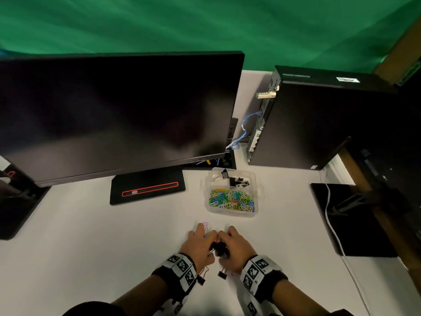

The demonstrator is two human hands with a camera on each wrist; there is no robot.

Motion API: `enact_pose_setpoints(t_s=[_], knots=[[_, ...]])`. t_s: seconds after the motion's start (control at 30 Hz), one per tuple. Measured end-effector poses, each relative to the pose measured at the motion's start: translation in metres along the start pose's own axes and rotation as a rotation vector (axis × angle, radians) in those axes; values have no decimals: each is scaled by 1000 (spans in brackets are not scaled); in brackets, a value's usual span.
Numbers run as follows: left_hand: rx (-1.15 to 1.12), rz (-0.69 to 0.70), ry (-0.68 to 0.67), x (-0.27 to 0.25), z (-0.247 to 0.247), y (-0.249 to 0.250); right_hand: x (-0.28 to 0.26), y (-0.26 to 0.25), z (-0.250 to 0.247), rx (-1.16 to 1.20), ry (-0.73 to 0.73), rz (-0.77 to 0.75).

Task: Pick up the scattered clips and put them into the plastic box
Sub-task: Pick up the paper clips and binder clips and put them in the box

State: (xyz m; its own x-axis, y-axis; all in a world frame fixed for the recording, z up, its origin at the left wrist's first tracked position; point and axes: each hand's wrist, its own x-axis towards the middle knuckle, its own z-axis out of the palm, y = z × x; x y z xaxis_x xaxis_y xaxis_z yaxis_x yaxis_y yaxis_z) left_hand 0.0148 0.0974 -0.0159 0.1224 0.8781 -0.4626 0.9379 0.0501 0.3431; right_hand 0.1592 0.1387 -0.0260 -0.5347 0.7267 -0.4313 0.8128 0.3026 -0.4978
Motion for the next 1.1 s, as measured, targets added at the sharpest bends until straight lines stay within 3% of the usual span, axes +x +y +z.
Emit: enact_pose_setpoints(t_s=[0.3,0.57,0.63,0.8,1.1], knots=[[151,-84,-19,12,-8,8,8,5,-18,74,-19,9],[338,-13,-48,20,-28,6,13,22,-33,103,-47,67],[272,5,-34,22,-32,1,13,25,-35,109,-73,82],[-154,-6,-22,31,-42,-16,14,32,-37,113,-111,122],[-377,59,155,73,-118,7,9,46,-54,98,-167,146]])
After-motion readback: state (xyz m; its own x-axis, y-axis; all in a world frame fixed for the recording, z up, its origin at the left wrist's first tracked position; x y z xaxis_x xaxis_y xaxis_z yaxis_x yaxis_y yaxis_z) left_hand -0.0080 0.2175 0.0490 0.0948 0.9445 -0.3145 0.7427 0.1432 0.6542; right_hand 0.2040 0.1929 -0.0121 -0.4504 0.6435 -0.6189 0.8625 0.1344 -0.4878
